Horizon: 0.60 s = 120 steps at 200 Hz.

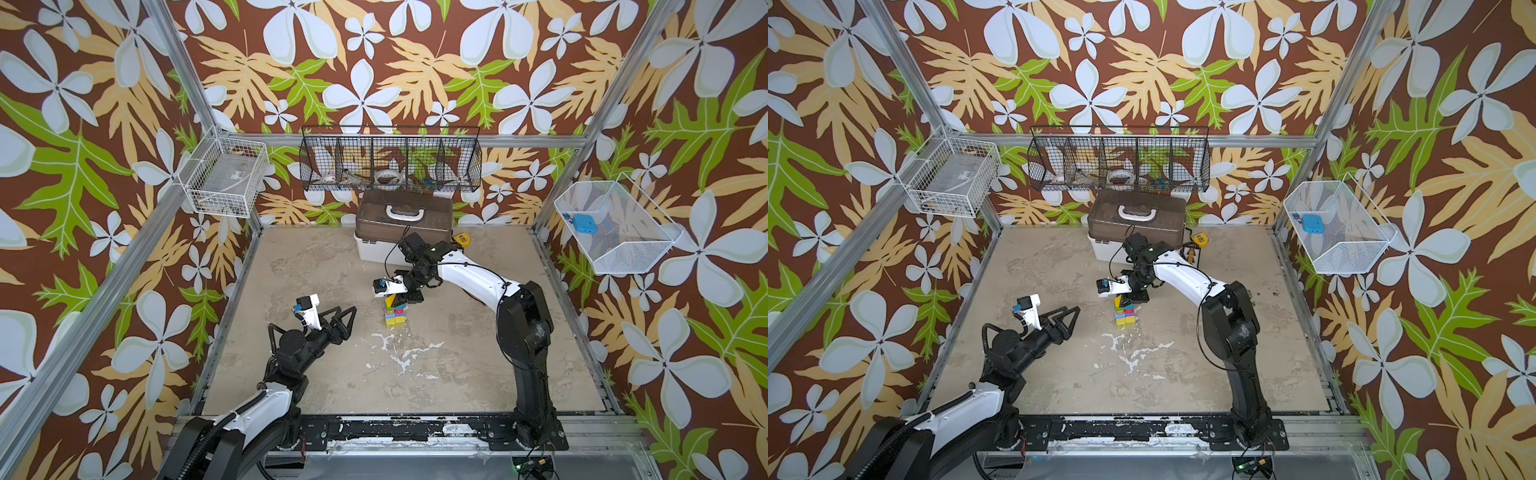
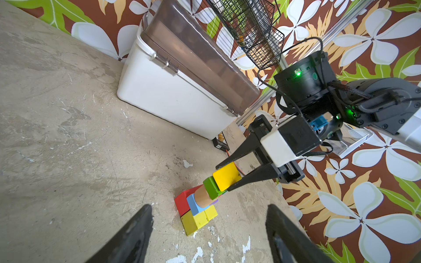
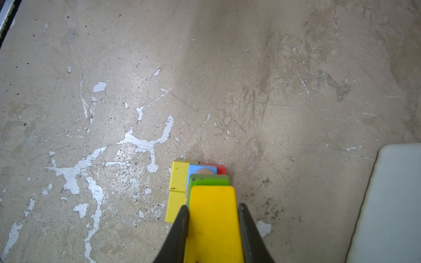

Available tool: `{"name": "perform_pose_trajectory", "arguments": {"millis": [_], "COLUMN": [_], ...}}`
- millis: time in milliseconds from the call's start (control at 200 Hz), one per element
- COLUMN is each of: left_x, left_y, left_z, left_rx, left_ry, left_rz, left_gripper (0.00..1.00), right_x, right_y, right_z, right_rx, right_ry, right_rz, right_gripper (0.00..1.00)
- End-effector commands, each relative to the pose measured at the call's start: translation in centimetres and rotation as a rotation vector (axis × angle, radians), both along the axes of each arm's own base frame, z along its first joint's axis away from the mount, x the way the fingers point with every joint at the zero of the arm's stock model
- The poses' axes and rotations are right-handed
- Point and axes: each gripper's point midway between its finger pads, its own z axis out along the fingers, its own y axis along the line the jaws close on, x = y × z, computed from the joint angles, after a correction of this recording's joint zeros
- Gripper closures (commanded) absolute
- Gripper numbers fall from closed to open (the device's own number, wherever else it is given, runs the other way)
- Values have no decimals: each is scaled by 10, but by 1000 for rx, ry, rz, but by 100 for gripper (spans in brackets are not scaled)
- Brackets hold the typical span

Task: Build the wood block tower
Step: 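Lower the yellow block onto the green cube atop the stack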

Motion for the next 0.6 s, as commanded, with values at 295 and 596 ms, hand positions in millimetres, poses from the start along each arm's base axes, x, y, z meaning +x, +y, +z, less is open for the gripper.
{"name": "perform_pose_trajectory", "arguments": {"millis": [295, 596], "left_x": [1, 1], "left_y": [-2, -3], "left_z": [6, 6], "left_rx": [4, 3], "left_ry": [-23, -20], "left_rz": [-8, -9], "left_gripper": [21, 21], "right_x": [-2, 0], "right_y": [3, 0], "right_z": [1, -3], "right_rx": [-8, -25], "right_ry": [-9, -18], "right_rz": [-4, -11], "right_gripper": [88, 87]}}
